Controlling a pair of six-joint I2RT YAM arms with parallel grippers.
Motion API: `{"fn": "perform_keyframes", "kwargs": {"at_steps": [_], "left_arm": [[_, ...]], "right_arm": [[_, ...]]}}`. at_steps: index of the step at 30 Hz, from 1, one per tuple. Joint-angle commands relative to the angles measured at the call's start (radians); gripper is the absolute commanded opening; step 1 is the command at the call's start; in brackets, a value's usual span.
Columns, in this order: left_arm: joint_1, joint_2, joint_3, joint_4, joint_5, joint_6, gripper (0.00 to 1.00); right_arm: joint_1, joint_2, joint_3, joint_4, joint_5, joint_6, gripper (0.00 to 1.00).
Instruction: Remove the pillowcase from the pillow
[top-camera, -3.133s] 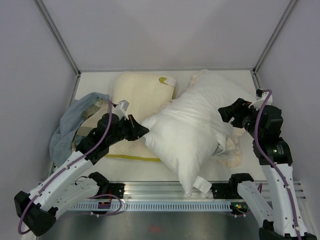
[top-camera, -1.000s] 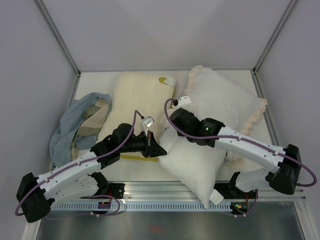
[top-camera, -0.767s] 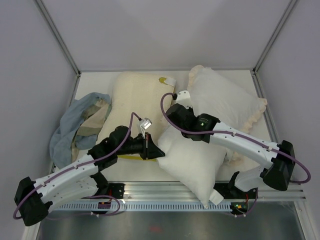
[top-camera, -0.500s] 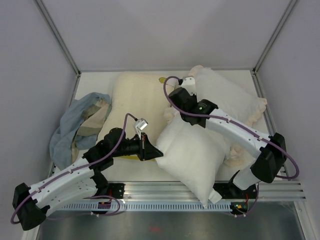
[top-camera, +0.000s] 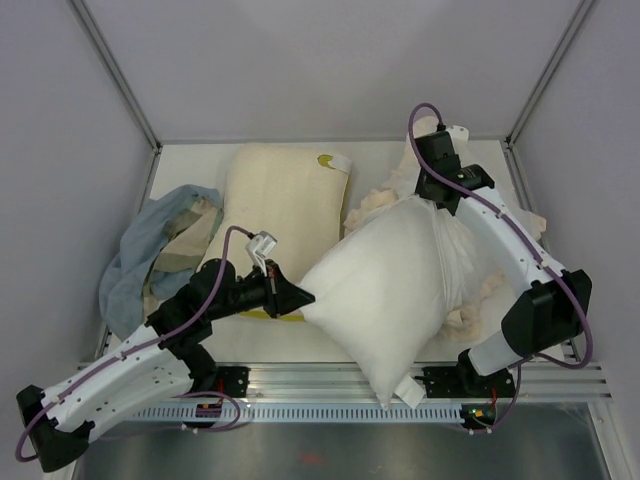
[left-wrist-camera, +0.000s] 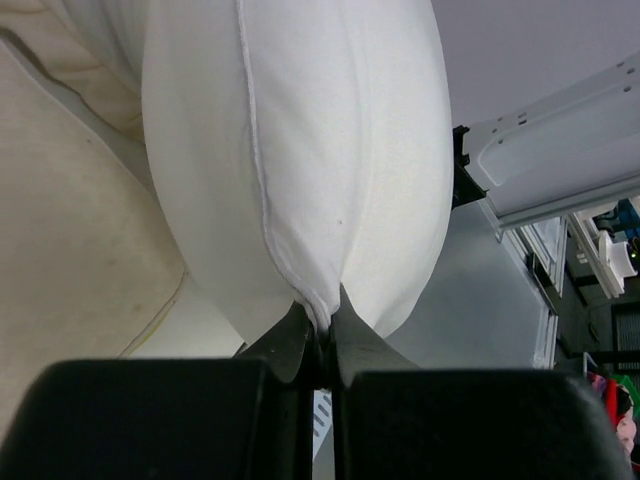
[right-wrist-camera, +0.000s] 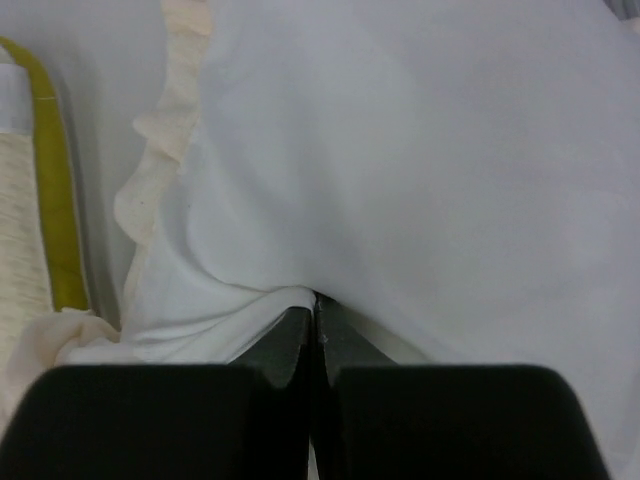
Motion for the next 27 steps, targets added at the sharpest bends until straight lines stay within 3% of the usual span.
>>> {"fn": "perform_keyframes", "kwargs": {"at_steps": [1,3,9,16,17,18,19,20,21,23,26,27], "left_arm": [[-0.018,0.034,0.115,-0.178,0.052,0.046,0.02],[-0.014,0.158,0.205,-0.189,0.028,0.078,0.02],[0.123,0.499,0.542,-0.251,0.067,0.176,0.02],[0.512,0.78,0.894,-0.339,0.094,0.15,0.02],[0.543,0.868,0.938,-0.368,0.106,0.153,0.04],[0.586,0.901,1.008,-0.414,0.119,0.158,0.12],[0.595,0.926,1.035,-0.432,0.132,0.172,0.42],[0.598,0.953,1.075,-0.457,0.123,0.186,0.56],[0.599,0.949,1.078,-0.481,0.104,0.199,0.7],[0.597,0.873,1.017,-0.473,0.093,0.209,0.76],[0.588,0.736,0.849,-0.408,0.056,0.184,0.81],[0.58,0.628,0.802,-0.388,0.048,0.166,0.81]], "right_arm": [[-0.073,-0.091,-0.055,0.149,-0.021,-0.021,0.0],[-0.071,-0.125,-0.12,0.196,-0.119,-0.014,0.0],[-0.059,-0.19,-0.194,0.221,-0.195,-0.032,0.0],[-0.057,-0.193,-0.234,0.209,-0.288,-0.064,0.0],[-0.054,-0.19,-0.239,0.212,-0.309,-0.072,0.05],[-0.054,-0.179,-0.239,0.211,-0.317,-0.089,0.34],[-0.05,-0.176,-0.236,0.205,-0.316,-0.097,0.52],[-0.048,-0.173,-0.228,0.188,-0.293,-0.1,0.73],[-0.045,-0.184,-0.227,0.182,-0.278,-0.107,0.81],[-0.038,-0.211,-0.239,0.192,-0.261,-0.107,0.91],[-0.036,-0.266,-0.245,0.188,-0.262,-0.092,0.93],[-0.033,-0.291,-0.245,0.183,-0.28,-0.084,0.94]]}}
